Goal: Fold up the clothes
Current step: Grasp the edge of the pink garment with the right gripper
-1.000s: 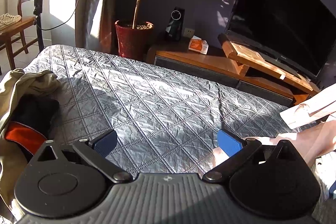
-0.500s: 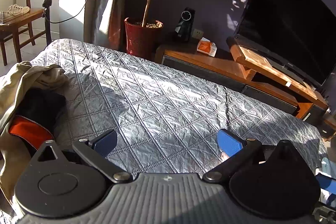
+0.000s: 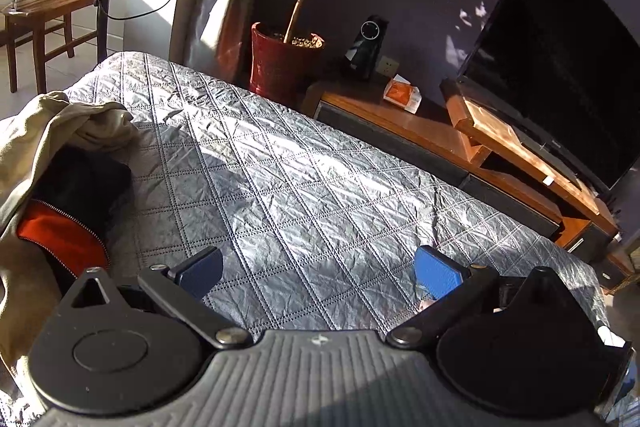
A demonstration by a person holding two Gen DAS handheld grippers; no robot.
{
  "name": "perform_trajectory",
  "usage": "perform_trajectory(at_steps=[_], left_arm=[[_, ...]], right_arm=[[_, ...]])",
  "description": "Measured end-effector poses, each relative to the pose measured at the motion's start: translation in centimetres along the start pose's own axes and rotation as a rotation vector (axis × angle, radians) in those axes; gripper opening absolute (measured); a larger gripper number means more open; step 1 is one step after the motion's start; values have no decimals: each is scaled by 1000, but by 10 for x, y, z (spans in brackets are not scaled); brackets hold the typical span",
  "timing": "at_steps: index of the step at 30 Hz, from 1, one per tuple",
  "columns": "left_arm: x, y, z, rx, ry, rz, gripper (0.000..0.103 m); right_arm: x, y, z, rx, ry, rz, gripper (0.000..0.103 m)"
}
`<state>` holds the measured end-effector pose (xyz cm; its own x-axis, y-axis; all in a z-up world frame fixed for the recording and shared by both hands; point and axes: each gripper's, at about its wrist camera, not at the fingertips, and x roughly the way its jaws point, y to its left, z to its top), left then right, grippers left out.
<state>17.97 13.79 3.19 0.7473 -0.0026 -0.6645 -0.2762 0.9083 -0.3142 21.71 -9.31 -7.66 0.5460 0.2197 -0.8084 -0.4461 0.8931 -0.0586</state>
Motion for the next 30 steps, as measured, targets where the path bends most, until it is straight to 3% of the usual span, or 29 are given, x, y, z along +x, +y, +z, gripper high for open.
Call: perform_trajectory(at_steps=[3, 9, 11, 13, 15, 17, 19, 20, 21, 26, 30], left_arm=[[-1, 4, 2, -8, -2, 2, 102], [-2, 13, 8, -44, -12, 17, 102], [-2, 16, 9, -58, -15, 31, 102], [-3, 20, 10, -74, -19, 48, 102], [-3, 24, 11, -95, -24, 66, 102], [-4, 30, 13, -129, -27, 81, 102], [-4, 36, 13, -155, -27, 92, 102], [-4, 38, 13, -163, -28, 96, 102], [-4, 39, 14, -167, -27, 99, 102], [-3, 41, 16, -168, -19, 104, 102], [-2, 40, 16, -154, -15, 107, 102]], right_arm=[[-5, -11, 5, 63, -28, 18, 13], [-63, -39, 47, 329, -226, 253, 8], [-92, -42, 70, 395, -324, 355, 1], [-131, -43, 92, 432, -445, 440, 0], [-170, -43, 108, 424, -557, 478, 0], [-199, -40, 116, 354, -621, 428, 0], [-201, -34, 118, 258, -576, 370, 21], [-193, -32, 118, 208, -515, 354, 58], [-183, -28, 111, 173, -476, 329, 87], [-119, 12, 56, -22, -262, 178, 82], [-82, 63, 20, -183, -180, 170, 82]])
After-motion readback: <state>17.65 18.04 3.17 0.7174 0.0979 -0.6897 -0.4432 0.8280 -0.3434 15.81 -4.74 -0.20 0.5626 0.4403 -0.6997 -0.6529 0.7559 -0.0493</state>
